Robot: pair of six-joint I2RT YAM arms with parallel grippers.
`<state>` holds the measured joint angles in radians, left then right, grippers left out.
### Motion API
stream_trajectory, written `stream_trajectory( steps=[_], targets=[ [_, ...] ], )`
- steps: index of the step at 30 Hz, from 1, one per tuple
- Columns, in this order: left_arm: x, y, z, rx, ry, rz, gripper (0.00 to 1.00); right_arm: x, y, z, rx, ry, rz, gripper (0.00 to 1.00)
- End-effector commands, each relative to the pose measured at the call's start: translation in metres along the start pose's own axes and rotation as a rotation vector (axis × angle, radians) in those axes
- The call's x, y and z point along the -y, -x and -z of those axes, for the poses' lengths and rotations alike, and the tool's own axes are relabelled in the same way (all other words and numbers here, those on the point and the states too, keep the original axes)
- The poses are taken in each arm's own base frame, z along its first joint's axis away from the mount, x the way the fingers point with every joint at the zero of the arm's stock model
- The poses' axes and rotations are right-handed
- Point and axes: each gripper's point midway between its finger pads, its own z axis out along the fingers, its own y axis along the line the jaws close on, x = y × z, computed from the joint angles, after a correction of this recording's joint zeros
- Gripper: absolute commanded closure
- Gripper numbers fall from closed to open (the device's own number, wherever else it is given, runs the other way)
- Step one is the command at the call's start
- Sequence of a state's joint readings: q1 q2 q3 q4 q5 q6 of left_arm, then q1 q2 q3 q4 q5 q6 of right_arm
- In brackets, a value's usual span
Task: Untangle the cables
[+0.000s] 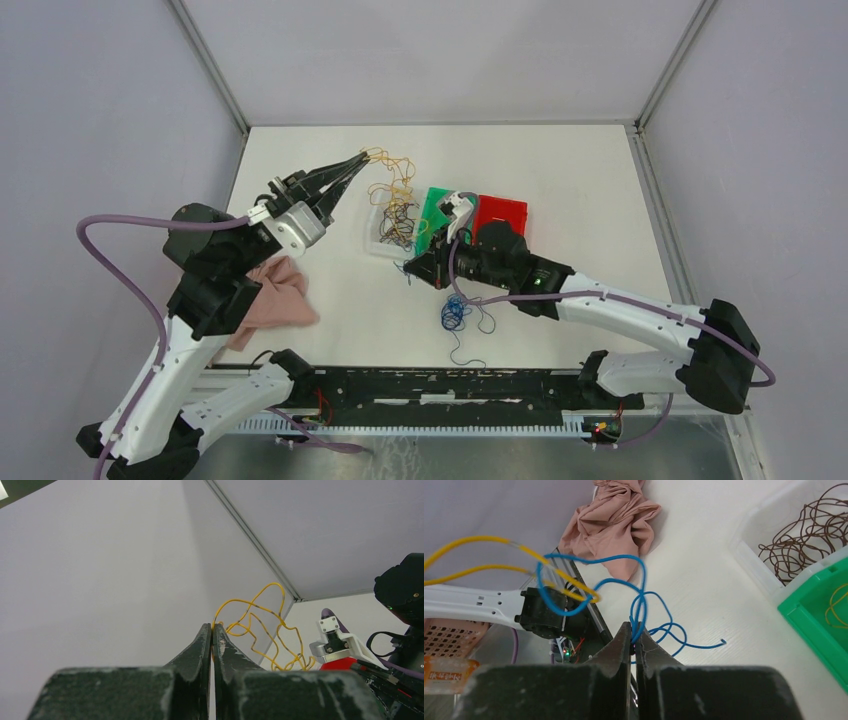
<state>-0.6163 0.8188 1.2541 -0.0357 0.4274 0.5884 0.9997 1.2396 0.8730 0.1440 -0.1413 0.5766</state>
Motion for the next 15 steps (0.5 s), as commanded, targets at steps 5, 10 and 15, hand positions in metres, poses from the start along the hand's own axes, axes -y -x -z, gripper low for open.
stream_trajectory(
  steps=[5, 10, 15],
  targets=[
    [-0.02, 0.024, 0.0, 0.058, 0.057, -0.03, 0.92, 0.016, -0.003, 0.016, 0.059, -0.075, -0.019, 1.0],
    [-0.056, 0.037, -0.002, 0.058, 0.185, -0.153, 0.93, 0.043, -0.035, 0.033, 0.037, -0.16, -0.047, 1.0],
    [-0.101, 0.061, 0.0, 0.079, 0.35, -0.278, 0.93, 0.065, -0.064, 0.054, 0.019, -0.228, -0.074, 1.0]
  ],
)
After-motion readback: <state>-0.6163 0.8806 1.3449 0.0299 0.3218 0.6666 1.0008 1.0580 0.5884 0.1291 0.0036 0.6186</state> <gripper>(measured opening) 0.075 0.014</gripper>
